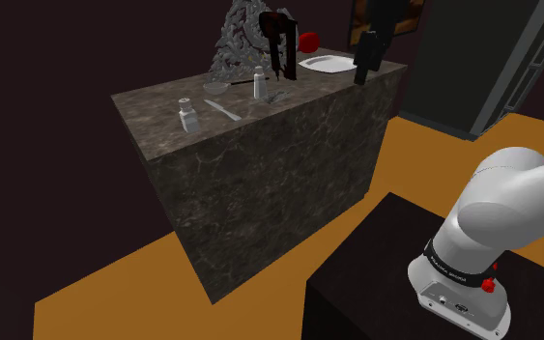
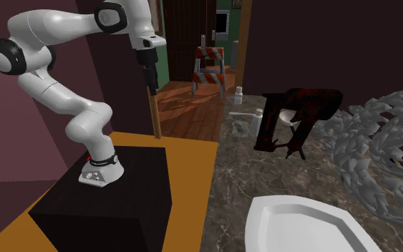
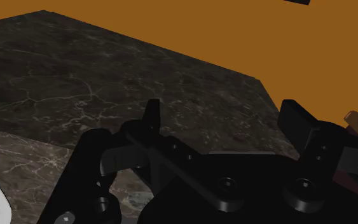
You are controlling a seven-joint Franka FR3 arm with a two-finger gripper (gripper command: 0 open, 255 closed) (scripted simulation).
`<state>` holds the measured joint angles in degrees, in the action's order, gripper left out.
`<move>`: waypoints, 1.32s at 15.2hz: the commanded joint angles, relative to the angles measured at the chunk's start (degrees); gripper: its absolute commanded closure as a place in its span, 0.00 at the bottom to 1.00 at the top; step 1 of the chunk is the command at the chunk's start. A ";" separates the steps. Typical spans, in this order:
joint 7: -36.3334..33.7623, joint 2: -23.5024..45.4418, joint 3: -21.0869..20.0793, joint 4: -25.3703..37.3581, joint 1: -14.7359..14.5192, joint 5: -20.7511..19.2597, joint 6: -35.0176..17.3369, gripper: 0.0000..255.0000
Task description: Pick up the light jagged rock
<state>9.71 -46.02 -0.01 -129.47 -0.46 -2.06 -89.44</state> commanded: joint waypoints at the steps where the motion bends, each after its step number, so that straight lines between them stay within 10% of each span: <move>1: 0.00 0.00 0.00 0.00 0.00 0.00 0.00 0.00; 20: 34.39 39.89 12.61 23.91 -4.21 -1.66 -14.26 0.00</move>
<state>42.37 -8.71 12.35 -107.52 -4.48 -4.13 -103.18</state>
